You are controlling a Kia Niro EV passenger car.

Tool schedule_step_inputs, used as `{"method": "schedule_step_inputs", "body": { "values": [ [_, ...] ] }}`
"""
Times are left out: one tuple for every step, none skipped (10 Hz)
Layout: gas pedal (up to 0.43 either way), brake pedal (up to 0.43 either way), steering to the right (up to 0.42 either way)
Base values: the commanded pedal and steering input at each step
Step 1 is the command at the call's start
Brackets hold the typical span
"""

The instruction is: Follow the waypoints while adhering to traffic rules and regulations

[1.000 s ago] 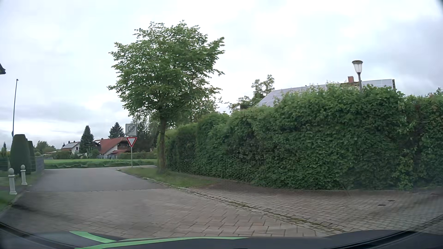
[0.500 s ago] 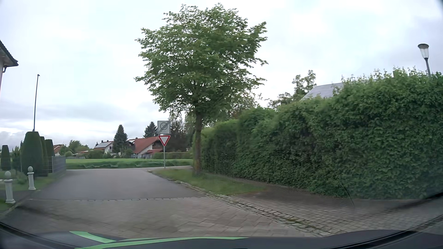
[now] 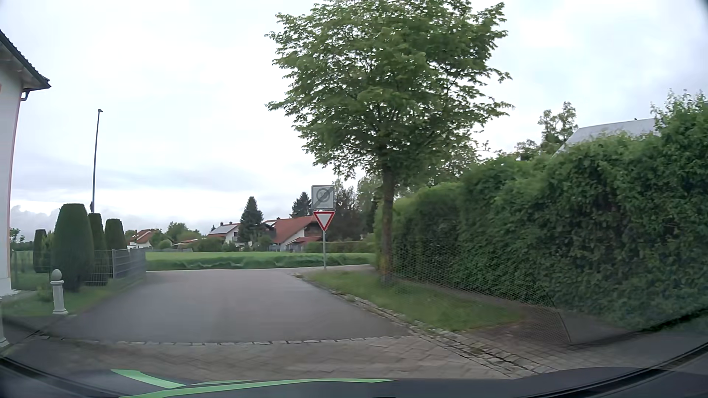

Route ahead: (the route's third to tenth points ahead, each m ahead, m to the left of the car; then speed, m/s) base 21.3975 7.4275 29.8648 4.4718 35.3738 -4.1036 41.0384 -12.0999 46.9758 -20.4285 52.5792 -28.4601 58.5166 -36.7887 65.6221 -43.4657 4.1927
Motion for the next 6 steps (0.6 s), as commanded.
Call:
{"method": "schedule_step_inputs", "body": {
  "values": [
    [0.098, 0.000, -0.286],
    [0.087, 0.000, -0.259],
    [0.087, 0.000, -0.234],
    [0.079, 0.000, -0.207],
    [0.079, 0.000, -0.176],
    [0.079, 0.000, -0.154]
  ]
}}
